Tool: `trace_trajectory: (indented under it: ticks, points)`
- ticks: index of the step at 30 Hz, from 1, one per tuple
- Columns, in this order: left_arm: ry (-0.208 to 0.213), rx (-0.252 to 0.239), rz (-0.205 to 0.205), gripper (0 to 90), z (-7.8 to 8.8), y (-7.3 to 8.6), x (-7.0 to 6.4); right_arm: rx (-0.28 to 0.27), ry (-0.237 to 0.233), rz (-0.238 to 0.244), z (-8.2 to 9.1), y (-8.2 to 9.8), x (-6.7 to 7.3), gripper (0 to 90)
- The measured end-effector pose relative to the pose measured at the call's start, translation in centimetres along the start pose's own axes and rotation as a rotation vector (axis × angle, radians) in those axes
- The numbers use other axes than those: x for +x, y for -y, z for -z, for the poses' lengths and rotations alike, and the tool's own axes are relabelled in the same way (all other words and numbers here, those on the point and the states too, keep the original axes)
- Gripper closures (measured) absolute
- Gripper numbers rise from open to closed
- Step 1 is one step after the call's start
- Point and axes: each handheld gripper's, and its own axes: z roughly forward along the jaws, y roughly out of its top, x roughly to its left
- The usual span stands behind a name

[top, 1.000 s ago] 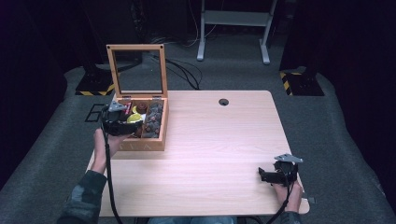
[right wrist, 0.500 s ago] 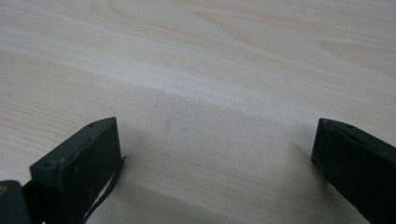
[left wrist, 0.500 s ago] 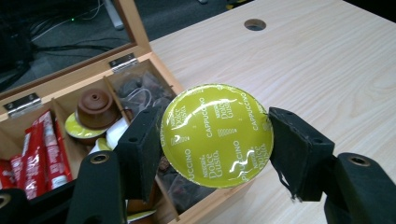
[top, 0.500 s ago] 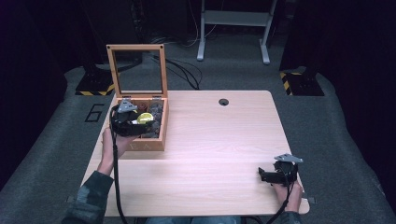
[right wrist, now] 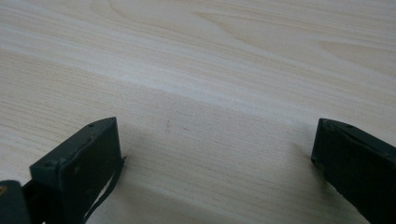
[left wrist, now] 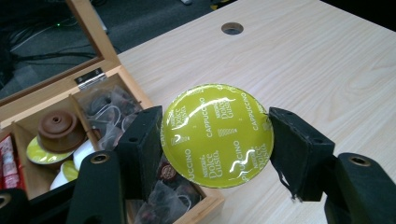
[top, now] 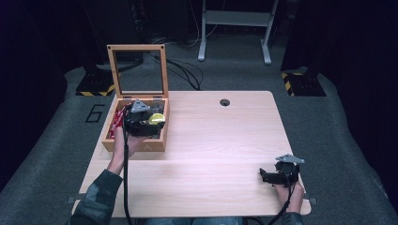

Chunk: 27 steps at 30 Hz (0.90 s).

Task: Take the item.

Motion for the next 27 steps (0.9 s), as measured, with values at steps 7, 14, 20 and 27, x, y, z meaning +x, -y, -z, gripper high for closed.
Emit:
trace_trajectory:
  ticks: [7,14,20,27]
  points:
    - [0.022,0.001,-0.019,37.9,-1.0,-0.8,-1.3,0.0,0.0,0.0,0.0,0.0,0.0,0.8]
    - [0.049,0.0,-0.031,37.9,-2.1,-1.4,-2.5,0.0,0.0,0.0,0.0,0.0,0.0,0.8]
    - [0.076,0.01,-0.046,37.9,-3.3,-1.9,-3.6,0.0,0.0,0.0,0.0,0.0,0.0,0.8]
    - [0.111,0.025,-0.071,37.8,-5.1,-2.5,-5.1,0.0,0.0,0.0,0.0,0.0,0.0,0.8]
